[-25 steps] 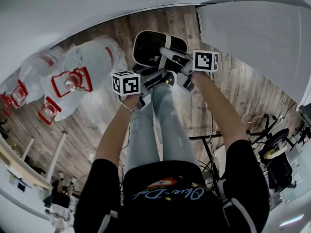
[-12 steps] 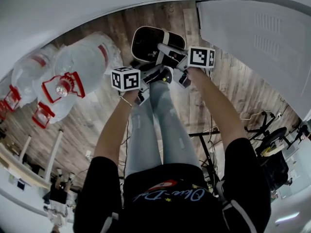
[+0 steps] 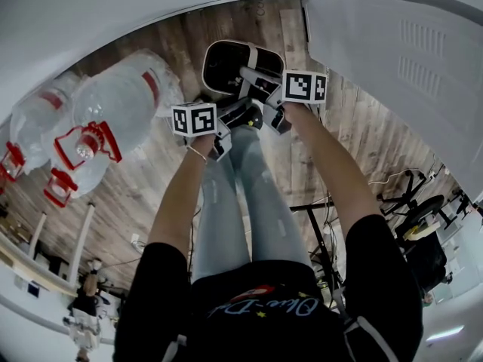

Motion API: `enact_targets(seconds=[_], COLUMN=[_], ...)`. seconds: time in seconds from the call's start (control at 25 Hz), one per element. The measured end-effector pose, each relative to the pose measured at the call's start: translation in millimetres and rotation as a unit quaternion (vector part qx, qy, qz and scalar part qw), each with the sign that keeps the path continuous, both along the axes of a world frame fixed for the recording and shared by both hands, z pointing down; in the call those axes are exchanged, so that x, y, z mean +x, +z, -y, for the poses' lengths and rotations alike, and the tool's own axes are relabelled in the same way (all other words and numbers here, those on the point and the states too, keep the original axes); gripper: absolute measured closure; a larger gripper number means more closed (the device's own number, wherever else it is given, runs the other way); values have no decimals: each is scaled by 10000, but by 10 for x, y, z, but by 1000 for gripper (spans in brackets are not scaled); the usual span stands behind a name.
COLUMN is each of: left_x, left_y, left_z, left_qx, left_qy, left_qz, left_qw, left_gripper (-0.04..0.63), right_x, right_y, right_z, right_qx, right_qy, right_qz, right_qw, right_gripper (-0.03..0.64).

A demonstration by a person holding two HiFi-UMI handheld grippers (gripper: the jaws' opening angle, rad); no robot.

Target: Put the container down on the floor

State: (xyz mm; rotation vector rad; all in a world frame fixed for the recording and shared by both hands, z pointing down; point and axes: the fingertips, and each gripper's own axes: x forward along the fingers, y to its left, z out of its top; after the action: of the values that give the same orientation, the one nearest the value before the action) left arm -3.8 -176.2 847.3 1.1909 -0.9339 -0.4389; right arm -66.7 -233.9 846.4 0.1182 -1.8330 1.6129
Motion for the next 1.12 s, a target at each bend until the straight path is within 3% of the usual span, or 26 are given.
enact_targets(seconds=[0.48,0.72,1.12], left_x=[162,159,136], left_y=[275,315,293], left_z=[-51,-69,-59], left_qx=[-187,-256,-138], left_qy=[216,-56,173], left_qz=[-70,-325,-18], left_qw=[9996,9991,9998], left_gripper=[491,446,434], right_x=[216,337,293], right_y=[288,405,390], right_z=[-11,-13,0], right_qx=[103,125,207], right_qy=[271,556,658], right_qz=[-403,-658,-543], right_qw=[9988,9962,9961], right_gripper=[565,563,533])
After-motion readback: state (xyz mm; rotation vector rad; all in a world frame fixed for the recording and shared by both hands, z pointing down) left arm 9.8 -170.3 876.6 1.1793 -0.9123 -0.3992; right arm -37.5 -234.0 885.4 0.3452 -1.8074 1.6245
